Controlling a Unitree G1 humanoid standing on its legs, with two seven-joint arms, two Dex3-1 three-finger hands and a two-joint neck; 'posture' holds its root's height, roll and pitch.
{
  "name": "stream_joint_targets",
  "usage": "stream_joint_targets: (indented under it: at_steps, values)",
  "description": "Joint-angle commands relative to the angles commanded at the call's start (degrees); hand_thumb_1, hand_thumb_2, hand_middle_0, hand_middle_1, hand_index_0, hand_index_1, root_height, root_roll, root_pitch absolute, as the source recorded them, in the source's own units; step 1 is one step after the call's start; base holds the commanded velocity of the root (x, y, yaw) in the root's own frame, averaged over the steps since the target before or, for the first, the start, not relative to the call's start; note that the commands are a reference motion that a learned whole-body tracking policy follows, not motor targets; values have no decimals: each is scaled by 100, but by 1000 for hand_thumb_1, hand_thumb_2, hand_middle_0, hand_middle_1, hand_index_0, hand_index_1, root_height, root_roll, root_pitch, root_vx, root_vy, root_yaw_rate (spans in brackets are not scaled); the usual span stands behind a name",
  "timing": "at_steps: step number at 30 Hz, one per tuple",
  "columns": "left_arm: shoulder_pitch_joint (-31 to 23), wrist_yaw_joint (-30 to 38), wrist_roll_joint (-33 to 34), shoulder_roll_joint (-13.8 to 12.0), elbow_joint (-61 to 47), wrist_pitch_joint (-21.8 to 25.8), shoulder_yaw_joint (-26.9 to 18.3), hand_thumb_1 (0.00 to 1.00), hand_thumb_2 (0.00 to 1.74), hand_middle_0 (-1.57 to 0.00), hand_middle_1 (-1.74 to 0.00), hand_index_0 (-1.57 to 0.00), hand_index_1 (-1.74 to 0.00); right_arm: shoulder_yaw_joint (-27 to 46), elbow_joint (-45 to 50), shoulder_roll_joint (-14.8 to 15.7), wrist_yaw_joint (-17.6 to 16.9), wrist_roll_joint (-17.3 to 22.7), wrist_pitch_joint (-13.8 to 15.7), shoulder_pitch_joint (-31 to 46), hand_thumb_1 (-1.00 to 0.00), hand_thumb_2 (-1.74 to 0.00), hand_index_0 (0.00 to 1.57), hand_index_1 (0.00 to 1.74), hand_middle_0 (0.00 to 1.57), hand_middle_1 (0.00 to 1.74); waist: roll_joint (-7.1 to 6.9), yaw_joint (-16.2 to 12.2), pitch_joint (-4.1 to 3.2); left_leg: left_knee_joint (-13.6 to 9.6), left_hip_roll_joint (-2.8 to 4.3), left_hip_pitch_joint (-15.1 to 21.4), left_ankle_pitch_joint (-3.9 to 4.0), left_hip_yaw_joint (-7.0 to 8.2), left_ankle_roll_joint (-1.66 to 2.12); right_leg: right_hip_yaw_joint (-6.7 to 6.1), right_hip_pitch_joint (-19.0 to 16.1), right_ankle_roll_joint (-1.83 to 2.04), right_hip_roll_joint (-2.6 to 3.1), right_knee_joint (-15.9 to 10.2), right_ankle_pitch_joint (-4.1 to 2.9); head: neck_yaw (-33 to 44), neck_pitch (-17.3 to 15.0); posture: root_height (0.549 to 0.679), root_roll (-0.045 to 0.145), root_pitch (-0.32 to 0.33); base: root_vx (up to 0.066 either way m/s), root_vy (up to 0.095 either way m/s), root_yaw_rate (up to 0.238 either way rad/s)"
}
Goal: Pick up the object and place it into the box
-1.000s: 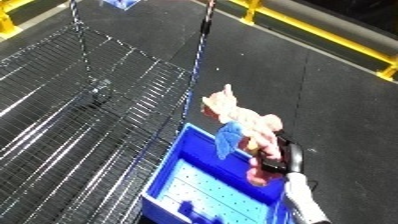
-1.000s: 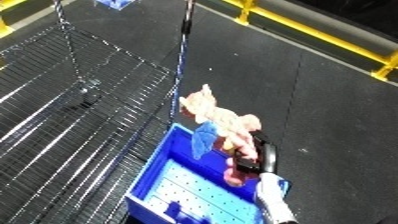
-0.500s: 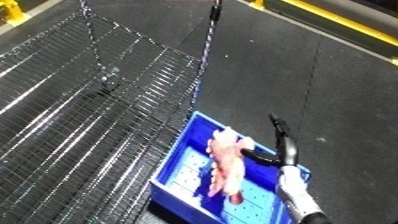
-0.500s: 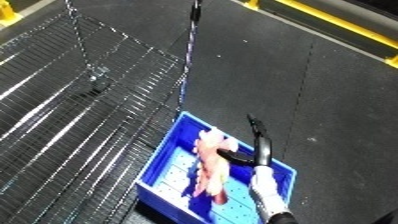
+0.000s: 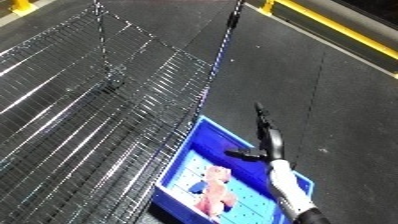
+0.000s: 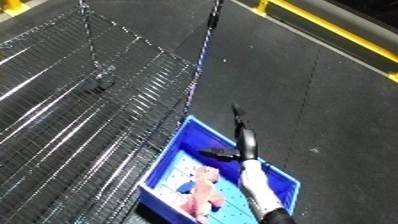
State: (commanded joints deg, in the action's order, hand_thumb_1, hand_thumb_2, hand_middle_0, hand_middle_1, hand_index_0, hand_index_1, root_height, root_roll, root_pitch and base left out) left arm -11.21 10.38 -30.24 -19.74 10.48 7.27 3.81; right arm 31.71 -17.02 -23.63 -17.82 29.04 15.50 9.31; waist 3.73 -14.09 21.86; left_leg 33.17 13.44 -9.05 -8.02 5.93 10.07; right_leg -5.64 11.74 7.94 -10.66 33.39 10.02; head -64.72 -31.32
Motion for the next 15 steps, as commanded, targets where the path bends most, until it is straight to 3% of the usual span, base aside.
stream_joint_targets:
  at_steps: [7, 15]
  values:
    - [-86, -52, -2, 6, -134, -78, -78, 1000, 1740, -1570, -1740, -1570, -1740, -404, 549, -100, 261, -273, -197, -70, 0, 0, 0, 0, 0, 0, -69, 256, 44, 34, -18, -53, 15, -73, -7, 53, 17, 18, -21, 83, 33, 500, 122, 648, 59, -179, -8, -10, 94]
    - [-125, -32, 11, 19, -280, -106, -178, 1000, 1740, -1570, -1740, -1570, -1740, -881, 825, -3, 493, -93, -272, -321, 0, 0, 0, 0, 0, 0, -121, 573, 75, 17, -29, -101, 59, -155, -7, 150, 3, 39, -59, 138, 69, 1283, 157, 646, 52, -184, -1, -1, 105]
